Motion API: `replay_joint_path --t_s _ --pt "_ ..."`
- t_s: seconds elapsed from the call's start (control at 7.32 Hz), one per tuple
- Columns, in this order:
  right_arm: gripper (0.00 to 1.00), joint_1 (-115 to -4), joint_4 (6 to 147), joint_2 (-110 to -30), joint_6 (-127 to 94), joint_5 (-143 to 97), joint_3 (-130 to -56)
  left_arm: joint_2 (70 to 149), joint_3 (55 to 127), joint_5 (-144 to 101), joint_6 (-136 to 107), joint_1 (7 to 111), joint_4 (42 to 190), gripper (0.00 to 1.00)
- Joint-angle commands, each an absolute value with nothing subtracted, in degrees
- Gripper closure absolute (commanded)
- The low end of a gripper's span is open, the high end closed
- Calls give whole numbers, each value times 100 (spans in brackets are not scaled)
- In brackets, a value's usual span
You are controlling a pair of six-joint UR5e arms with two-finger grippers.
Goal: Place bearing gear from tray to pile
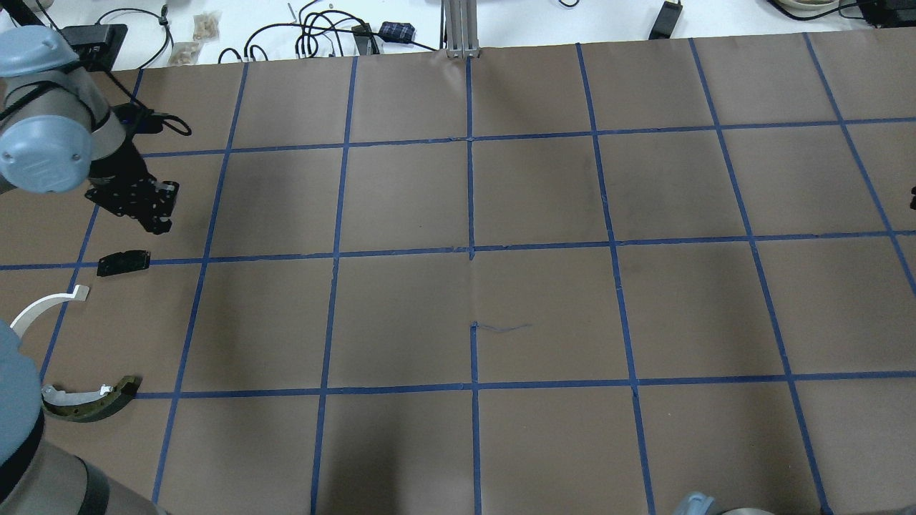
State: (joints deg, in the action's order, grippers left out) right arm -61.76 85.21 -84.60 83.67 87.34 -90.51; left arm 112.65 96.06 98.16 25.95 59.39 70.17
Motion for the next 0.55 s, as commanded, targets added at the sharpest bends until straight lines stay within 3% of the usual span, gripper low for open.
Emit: replay_joint_path --t_s 0.0,0.41 --pt "94 -7464 8314 -8517 6172 8158 -9044 11276 10061 9800 3092 5049 6848 100" --pt "94 -9635 9304 -8150 2806 8191 -9123 11434 10107 9800 3155 4790 6759 100"
